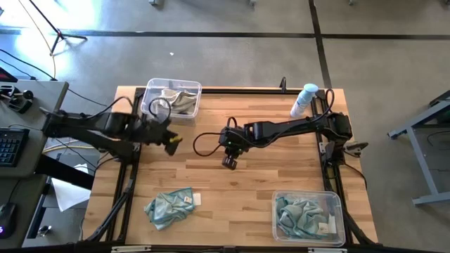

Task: Sort microfiber towel by color & place in baskets
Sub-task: Put the blue microfiber towel into the bottom transparent bin

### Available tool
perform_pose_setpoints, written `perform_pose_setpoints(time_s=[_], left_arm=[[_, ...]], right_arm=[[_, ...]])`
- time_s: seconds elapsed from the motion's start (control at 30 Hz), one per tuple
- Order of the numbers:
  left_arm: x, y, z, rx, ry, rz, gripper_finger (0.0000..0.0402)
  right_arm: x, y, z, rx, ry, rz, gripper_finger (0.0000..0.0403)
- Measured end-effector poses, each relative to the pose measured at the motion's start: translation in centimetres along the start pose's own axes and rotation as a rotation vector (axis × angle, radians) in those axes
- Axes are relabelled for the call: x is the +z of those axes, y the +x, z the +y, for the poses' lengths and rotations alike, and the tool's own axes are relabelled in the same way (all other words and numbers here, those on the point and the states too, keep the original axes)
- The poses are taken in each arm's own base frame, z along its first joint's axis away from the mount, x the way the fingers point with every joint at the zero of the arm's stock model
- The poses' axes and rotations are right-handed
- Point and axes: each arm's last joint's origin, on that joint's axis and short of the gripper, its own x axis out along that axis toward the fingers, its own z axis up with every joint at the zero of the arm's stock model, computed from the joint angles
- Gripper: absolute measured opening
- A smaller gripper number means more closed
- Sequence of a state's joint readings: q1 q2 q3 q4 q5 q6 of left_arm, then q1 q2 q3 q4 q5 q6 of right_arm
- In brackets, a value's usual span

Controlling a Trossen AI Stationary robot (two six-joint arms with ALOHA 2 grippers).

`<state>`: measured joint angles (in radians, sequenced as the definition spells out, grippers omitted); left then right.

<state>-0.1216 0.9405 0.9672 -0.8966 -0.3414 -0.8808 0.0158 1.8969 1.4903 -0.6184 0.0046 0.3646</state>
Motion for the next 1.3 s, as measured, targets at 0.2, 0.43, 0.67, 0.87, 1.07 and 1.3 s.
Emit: perform_pose_setpoints(time_s=[0.2, 0.43, 0.67, 0.87, 1.07, 1.3], left_arm=[[-2.3, -0.8, -1.2, -0.072, 0.238, 0.100, 0.0095], [-5.2, -0.5, -1.3, -0.103, 0.362, 0.212, 0.0007], [-7.9, -0.2, -1.2, -0.177, 0.409, 0.381, 0.0003], [-9.8, 0.7, -0.8, -0.181, 0.395, 0.432, 0.0016], [-11.2, 1.8, -1.4, -0.320, 0.386, 0.463, 0.0054], [-13.3, 2.6, -1.9, -0.384, 0.437, 0.510, 0.0124]], right_arm=[[0.5, 0.0, 0.3, 0.036, 0.042, -0.045, 0.0000], [0.6, -0.1, 2.3, 0.077, 0.123, -0.132, 0.0000], [-0.5, -0.5, 5.7, 0.037, 0.191, -0.204, 0.0000], [-2.0, -0.7, 7.8, 0.026, 0.284, -0.204, 0.0000], [-3.4, -0.9, 9.5, 0.008, 0.353, -0.189, 0.0000], [-4.6, -1.2, 10.9, -0.014, 0.338, -0.188, 0.0000]])
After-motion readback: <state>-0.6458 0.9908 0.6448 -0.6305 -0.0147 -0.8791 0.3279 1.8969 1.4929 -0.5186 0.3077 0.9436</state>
